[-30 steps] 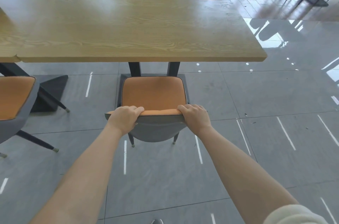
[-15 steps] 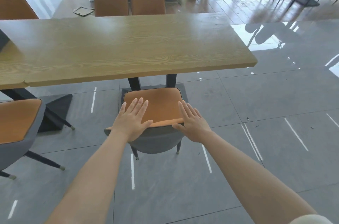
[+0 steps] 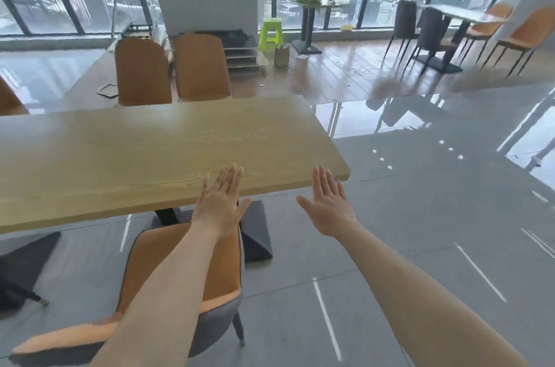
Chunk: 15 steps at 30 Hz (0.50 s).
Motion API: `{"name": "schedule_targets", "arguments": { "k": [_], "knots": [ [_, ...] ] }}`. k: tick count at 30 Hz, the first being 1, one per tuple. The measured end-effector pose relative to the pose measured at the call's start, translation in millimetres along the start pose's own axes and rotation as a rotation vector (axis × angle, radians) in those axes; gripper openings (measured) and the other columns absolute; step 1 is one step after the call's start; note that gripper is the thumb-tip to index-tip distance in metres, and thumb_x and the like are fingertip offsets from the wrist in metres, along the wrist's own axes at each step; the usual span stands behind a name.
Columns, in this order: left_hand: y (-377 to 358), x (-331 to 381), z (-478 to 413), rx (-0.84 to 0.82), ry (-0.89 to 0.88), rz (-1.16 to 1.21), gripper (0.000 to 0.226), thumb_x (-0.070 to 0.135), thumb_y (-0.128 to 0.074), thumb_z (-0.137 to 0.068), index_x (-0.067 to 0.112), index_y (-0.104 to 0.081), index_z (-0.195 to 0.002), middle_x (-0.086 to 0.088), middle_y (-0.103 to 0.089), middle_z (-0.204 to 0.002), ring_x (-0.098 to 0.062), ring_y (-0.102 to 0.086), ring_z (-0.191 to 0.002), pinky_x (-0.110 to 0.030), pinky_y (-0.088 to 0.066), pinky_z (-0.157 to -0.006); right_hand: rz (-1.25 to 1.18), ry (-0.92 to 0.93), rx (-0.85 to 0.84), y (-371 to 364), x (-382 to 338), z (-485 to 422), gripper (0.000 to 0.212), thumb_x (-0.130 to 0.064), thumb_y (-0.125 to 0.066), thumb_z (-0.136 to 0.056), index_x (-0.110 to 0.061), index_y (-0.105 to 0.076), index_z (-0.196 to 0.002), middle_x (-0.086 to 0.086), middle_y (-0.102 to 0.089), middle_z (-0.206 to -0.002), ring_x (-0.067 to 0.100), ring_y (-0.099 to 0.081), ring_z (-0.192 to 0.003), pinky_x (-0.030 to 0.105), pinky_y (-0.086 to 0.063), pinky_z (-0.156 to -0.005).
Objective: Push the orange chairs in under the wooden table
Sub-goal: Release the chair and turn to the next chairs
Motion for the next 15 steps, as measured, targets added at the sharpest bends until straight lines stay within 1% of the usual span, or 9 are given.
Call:
{"name": "schedule_targets", "arguments": {
  "k": [4,7,11,15],
  "knots": [
    [5,63,-69,0.033,0.014,0.030,0.065,0.050,-0.015,-0.097,0.020,0.020,-0.143,0.002,0.019,-0.156,-0.013,0.016,-0.144,-0.035,0.019,-0.109,0.008,0.009,0.056,49,73,-38,0.074,-0.054,-0.018,-0.094,-0.016,0.026,-0.140,-0.001,0.025,-0.153,0.015,0.021,-0.141,0.034,0.014,-0.113],
    [6,105,-122,0.025,0.000,0.050,0.065,0.050,-0.015,-0.096,0.020,0.019,-0.144,0.002,0.017,-0.156,-0.013,0.015,-0.144,-0.036,0.017,-0.111,0.014,-0.011,0.081,78,121,-67,0.074,-0.054,-0.018,-0.094,-0.016,0.026,-0.139,-0.001,0.026,-0.153,0.015,0.020,-0.142,0.034,0.014,-0.113],
    [3,147,-199,0.059,-0.008,0.052,0.065,0.049,-0.014,-0.097,0.020,0.018,-0.144,0.002,0.015,-0.157,-0.013,0.015,-0.144,-0.036,0.016,-0.113,0.032,-0.010,0.103,107,174,-115,0.073,-0.054,-0.018,-0.095,-0.016,0.027,-0.139,0.000,0.026,-0.152,0.016,0.020,-0.142,0.033,0.015,-0.113],
    [-6,177,-287,0.071,-0.007,0.049,0.065,0.048,-0.015,-0.097,0.018,0.017,-0.145,0.002,0.014,-0.157,-0.014,0.014,-0.145,-0.039,0.015,-0.114,0.047,-0.001,0.130,136,222,-182,0.074,-0.054,-0.018,-0.095,-0.016,0.029,-0.137,0.001,0.027,-0.152,0.016,0.021,-0.141,0.034,0.015,-0.113]
  ]
}}
Point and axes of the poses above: each hand's wrist, its own z-axis away from the middle knuckle, its own y-axis out of the back of the hand, x = y × z, the point moved 3 cm from there along -z, towards the middle knuckle
